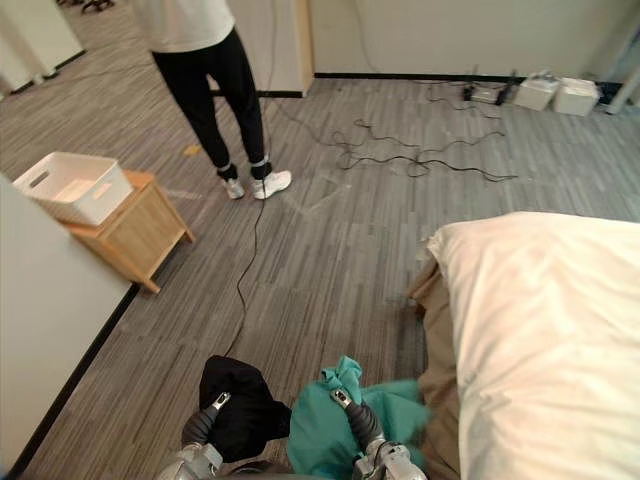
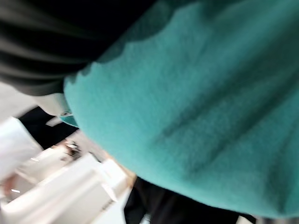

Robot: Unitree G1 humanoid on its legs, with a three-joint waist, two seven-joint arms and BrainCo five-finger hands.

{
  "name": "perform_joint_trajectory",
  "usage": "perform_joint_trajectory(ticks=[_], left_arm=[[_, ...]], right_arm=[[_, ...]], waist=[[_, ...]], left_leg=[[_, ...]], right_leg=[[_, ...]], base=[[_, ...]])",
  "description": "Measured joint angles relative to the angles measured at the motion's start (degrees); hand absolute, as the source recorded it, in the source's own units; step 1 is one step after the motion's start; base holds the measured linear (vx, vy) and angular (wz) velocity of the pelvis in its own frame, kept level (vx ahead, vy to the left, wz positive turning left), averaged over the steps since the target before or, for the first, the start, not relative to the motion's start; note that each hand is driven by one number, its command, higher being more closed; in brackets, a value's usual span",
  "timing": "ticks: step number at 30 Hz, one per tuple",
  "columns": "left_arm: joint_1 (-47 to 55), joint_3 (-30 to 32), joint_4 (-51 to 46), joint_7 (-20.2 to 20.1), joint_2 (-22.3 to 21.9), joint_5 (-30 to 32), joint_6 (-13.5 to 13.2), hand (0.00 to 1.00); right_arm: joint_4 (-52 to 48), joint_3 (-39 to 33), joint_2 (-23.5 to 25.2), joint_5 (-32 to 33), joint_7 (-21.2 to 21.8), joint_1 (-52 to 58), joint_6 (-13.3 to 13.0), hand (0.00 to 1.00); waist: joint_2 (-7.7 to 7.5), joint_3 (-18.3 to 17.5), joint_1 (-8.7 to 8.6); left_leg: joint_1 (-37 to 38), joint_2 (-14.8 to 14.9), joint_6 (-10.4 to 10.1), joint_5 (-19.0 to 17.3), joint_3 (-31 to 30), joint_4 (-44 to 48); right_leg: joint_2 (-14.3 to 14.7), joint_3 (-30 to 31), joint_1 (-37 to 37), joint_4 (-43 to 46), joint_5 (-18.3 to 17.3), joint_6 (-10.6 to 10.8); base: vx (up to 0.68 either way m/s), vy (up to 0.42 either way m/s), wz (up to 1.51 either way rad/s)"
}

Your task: Tidy the bed and pick cloth on bed and put in laundry

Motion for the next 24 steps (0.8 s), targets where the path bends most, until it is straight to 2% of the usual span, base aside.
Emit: perform_joint_trajectory(ticks=[1, 4, 5, 6, 9, 11, 12, 13, 14, 15, 16, 17, 18, 24], left_arm=[[-0.52, -0.70, 0.00, 0.06, 0.63, -0.32, 0.18, 1.00], [-1.81, -2.36, 0.01, -0.48, 1.26, -0.38, 0.21, 1.00], [-2.65, -2.63, 0.02, -0.79, 1.40, -0.36, 0.20, 1.00], [-3.08, -2.66, 0.18, -1.36, 1.60, -0.31, 0.22, 1.00], [-2.43, -2.93, 0.22, -2.02, 2.82, -0.30, 0.25, 1.00], [-1.61, -3.77, 0.22, -3.05, 3.87, -0.26, 0.24, 1.00], [-0.94, -4.08, 0.21, -3.71, 4.08, -0.10, 0.20, 1.00], [-0.58, -4.19, 0.21, -4.03, 4.27, 0.12, 0.18, 1.00], [0.05, -4.66, 0.21, -4.29, 4.99, 0.14, 0.18, 1.00], [0.27, -4.80, 0.27, -4.52, 5.57, 0.18, 0.26, 1.00], [0.48, -4.79, 0.17, -4.62, 5.31, 0.20, 0.22, 1.00], [1.27, -5.06, 0.16, -5.43, 4.49, 0.32, 0.21, 1.00], [3.59, -7.12, -0.82, -6.50, 3.71, 0.33, 0.19, 1.00], [3.54, -7.17, 0.02, -6.47, 3.59, 0.57, -0.07, 1.00]], right_arm=[[0.02, 0.37, 0.02, -0.33, -0.19, 0.66, -0.18, 1.00], [-0.64, 0.85, 0.05, -0.08, -2.49, 1.82, -1.77, 1.00], [-0.52, 0.94, -0.17, 0.14, -2.96, 1.82, -2.08, 1.00], [-0.32, 0.84, 0.00, 0.37, -4.00, 1.83, -2.74, 1.00], [0.84, 0.33, 0.16, 2.65, -4.15, 1.97, -2.94, 1.00], [1.90, -0.07, 0.17, 2.64, -4.14, 2.40, -3.49, 1.00], [1.98, -0.08, 0.20, 2.64, -4.06, 2.69, -3.59, 1.00], [1.98, -0.09, 0.24, 2.64, -3.98, 2.76, -3.60, 1.00], [1.98, -0.08, 0.57, 2.63, -3.88, 3.05, -3.59, 1.00], [2.01, -0.27, 0.71, 2.63, -3.88, 3.18, -3.51, 1.00], [2.00, -0.25, 0.75, 2.63, -3.89, 3.16, -3.48, 1.00], [1.82, -0.61, 0.75, 2.66, -3.89, 3.49, -3.47, 1.00], [1.87, -0.23, 0.48, 2.59, -4.16, 3.08, -2.12, 1.00], [2.98, -0.46, 0.54, 2.60, -4.17, 1.48, -2.12, 1.00]], waist=[[-0.05, 0.22, -0.16], [-0.34, 0.22, -0.54], [-0.72, 0.32, -0.54], [-1.01, 1.15, -0.12], [-2.22, 0.58, -0.16], [-2.84, 0.19, 0.32], [-3.19, -0.03, 0.72], [-3.66, -0.29, 1.23], [-4.28, -0.63, 1.80], [-4.99, -0.93, 1.65], [-4.87, -0.91, 1.73], [-4.81, -0.95, 1.24], [-4.33, -3.41, -1.44], [-4.39, -3.43, -1.28]], left_leg=[[0.42, -0.10, -0.06, 0.03, -2.32, 0.08], [-0.09, -0.16, -0.91, -0.35, -9.43, 0.87], [-0.02, -0.11, -0.58, -0.62, -10.44, 0.98], [0.37, -0.11, -1.37, -0.08, -13.60, 1.64], [0.70, -0.09, -2.35, 0.55, -18.91, 1.80], [0.83, -0.09, -3.11, 0.27, -20.82, 2.18], [0.78, -0.10, -4.53, -0.24, -21.00, 2.45], [0.73, -0.16, -5.03, -0.55, -20.68, 2.61], [0.67, -0.71, -5.83, -1.15, -20.31, 2.69], [0.62, -0.50, -6.56, -3.01, -18.48, 3.04], [0.61, 0.70, -6.65, -4.88, -14.64, 3.77], [0.43, 2.17, -7.63, -4.71, -9.75, 5.50], [4.03, 4.25, -7.41, 1.85, -8.86, -2.23], [3.79, 4.27, -7.42, 1.84, -8.84, -2.32]], right_leg=[[-0.35, 3.37, -2.20, 1.77, -0.82, -0.86], [2.23, 16.88, -9.22, 1.31, -2.23, 0.26], [2.61, 18.35, -9.99, 0.64, -2.25, 0.24], [3.92, 22.33, -11.24, -1.89, -2.22, 0.29], [7.17, 32.21, -13.53, -5.76, -2.13, 0.40], [8.62, 36.34, -13.91, -8.25, -1.46, 1.33], [8.71, 36.29, -13.46, -11.07, -0.21, 1.40], [8.67, 36.24, -13.22, -12.61, 1.18, 1.06], [8.27, 36.23, -12.20, -14.84, 6.40, 0.12], [7.99, 36.22, -10.67, -16.96, 6.58, 1.35], [8.17, 36.01, -10.16, -17.58, 6.60, 1.37], [8.54, 35.84, -8.99, -18.25, 6.59, 1.36], [13.40, 36.26, -4.94, -28.55, 8.15, 1.31], [13.44, 36.27, -4.95, -28.81, 8.15, 1.31]], base=[[0.09, -0.002, 1.00], [0.07, -0.029, 1.28], [0.11, -0.079, 1.55], [0.12, -0.068, 1.07], [0.14, -0.069, 1.08], [0.20, -0.090, 0.69], [0.17, -0.066, 0.33], [0.15, -0.069, 0.03], [0.13, -0.112, -0.09], [0.11, -0.136, -0.12], [0.08, -0.189, 0.10], [0.02, -0.120, 0.08], [0.02, -0.084, 0.14], [0.00, 0.000, 0.00]])
